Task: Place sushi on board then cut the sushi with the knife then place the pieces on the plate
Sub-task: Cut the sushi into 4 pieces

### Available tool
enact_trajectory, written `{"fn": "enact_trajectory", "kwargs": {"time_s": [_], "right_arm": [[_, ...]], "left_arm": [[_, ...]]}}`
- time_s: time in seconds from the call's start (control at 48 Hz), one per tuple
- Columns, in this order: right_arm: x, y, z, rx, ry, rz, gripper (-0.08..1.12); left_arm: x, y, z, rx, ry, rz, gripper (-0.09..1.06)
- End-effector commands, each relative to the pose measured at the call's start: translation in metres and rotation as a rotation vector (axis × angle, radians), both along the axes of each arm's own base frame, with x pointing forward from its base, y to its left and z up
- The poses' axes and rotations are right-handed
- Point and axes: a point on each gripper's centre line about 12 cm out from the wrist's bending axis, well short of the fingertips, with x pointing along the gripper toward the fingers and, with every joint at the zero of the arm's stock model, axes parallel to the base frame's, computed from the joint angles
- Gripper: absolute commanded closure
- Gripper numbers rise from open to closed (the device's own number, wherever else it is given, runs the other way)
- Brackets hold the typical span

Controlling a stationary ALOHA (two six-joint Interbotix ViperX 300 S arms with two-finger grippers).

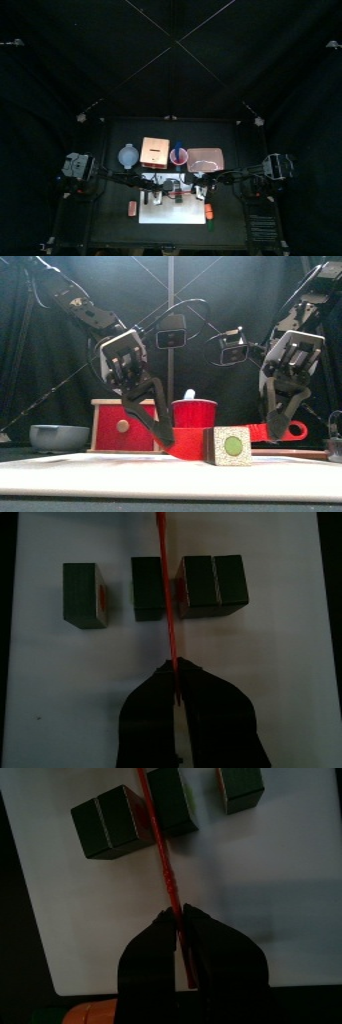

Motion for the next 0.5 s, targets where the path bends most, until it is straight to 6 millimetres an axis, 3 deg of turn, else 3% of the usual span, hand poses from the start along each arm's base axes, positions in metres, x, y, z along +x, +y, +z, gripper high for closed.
{"fn": "enact_trajectory", "kwargs": {"time_s": [0.021, 0.312, 0.5], "right_arm": [[0.008, -0.005, 0.011, -0.001, -0.044, -0.024, 0.75], [0.01, 0.013, 0.014, 0.038, -0.051, -0.003, 0.75], [0.01, 0.015, 0.019, 0.046, -0.059, -0.001, 0.75]], "left_arm": [[0.005, 0.0, 0.011, -0.003, -0.029, 0.0, 0.63], [0.003, -0.005, 0.013, -0.007, -0.004, -0.012, 0.63], [0.006, -0.007, 0.02, -0.009, -0.024, -0.016, 0.63]]}}
